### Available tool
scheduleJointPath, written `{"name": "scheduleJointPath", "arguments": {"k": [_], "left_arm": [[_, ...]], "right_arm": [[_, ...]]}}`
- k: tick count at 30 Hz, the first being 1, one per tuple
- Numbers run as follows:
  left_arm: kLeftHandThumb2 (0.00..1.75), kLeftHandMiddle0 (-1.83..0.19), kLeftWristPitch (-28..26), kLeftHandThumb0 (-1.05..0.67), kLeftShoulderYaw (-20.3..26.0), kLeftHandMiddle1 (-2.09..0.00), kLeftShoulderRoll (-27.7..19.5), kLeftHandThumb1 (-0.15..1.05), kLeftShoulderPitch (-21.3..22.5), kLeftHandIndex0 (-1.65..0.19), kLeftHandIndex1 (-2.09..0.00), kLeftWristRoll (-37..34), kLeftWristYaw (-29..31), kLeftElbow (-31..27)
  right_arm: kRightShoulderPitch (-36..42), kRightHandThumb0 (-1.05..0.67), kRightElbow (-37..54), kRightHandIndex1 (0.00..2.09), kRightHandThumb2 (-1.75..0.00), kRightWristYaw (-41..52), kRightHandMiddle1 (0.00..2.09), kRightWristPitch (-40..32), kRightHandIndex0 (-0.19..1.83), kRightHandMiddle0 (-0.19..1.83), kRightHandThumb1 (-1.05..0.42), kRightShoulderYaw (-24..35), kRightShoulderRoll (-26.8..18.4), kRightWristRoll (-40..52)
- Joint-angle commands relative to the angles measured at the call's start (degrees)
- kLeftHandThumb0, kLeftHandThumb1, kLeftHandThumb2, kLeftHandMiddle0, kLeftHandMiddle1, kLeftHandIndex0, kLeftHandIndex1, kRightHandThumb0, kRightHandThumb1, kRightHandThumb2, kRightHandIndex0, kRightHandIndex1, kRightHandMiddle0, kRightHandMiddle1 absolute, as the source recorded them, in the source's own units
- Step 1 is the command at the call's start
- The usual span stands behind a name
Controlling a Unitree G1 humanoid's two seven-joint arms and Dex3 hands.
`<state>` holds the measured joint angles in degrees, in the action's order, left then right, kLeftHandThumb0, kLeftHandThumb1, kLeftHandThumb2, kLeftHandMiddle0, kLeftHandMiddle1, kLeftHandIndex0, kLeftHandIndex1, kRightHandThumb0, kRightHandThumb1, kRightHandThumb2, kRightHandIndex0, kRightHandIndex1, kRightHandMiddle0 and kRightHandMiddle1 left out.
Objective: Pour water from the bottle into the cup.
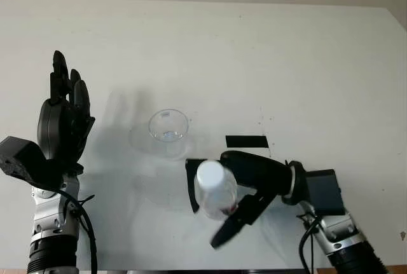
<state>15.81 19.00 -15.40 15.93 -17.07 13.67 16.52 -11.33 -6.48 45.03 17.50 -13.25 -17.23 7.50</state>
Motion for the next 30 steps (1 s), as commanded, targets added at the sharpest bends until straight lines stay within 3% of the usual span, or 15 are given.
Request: {"name": "scheduleJointPath", "arguments": {"k": [1, 5, 10, 17, 21, 25, 30], "left_arm": [[0.53, 0.19, -0.1, -0.76, 0.0, 0.00, -0.2, 1.05, -0.6, 0.19, 0.00, 0.3, -0.2, -1.0], [0.52, 0.19, 0.0, -0.76, 0.0, 0.00, -0.3, 1.05, -0.4, 0.19, -0.01, 0.4, -0.1, -0.7], [0.52, 0.19, 0.1, -0.76, -0.1, 0.00, -0.2, 1.05, -0.2, 0.19, -0.01, 0.5, -0.1, -0.4], [0.51, 0.19, -0.3, -0.76, -0.2, 0.00, -0.3, 1.05, -0.3, 0.19, -0.01, 0.5, 0.0, -0.8], [0.51, 0.19, -0.4, -0.77, -0.2, 0.00, -0.1, 1.05, -0.2, 0.19, -0.01, 0.4, -0.3, -1.0], [0.51, 0.19, -0.3, -0.76, -0.3, 0.00, 0.0, 1.05, -0.3, 0.19, -0.01, 0.4, -0.3, -1.0], [0.51, 0.19, 0.1, -0.76, -0.3, 0.00, 0.1, 1.05, -0.5, 0.19, 0.00, 0.1, 0.0, -0.8]], "right_arm": [[0.7, -0.41, -1.7, 2.09, -0.40, -3.8, 2.09, 0.4, 1.30, 0.91, -1.05, 1.9, 1.5, -0.6], [-0.8, -0.43, -2.5, 2.09, -0.42, -9.7, 2.09, -3.5, 1.36, 0.85, -1.05, 5.0, 2.3, -0.5], [-5.3, -0.42, -8.1, 2.09, -0.43, -13.0, 2.09, -3.0, 1.35, 0.79, -1.05, 9.6, 4.3, 2.6], [-12.8, -0.40, -14.0, 2.09, -0.43, -17.4, 2.09, -1.4, 1.31, 0.77, -1.05, 14.9, 3.8, 2.7], [-19.0, -0.39, -19.6, 2.09, -0.44, -25.2, 2.09, 5.3, 1.30, 0.77, -1.05, 15.4, 1.0, -6.1], [-27.2, -0.33, -27.0, 2.09, -0.41, -34.6, 2.09, 9.4, 1.12, 0.66, -1.05, 12.6, -1.0, -17.4], [-37.1, -0.26, -39.0, 2.09, -0.36, -42.2, 2.09, 14.0, 1.05, 0.76, -1.05, 7.5, -1.7, -27.0]]}}
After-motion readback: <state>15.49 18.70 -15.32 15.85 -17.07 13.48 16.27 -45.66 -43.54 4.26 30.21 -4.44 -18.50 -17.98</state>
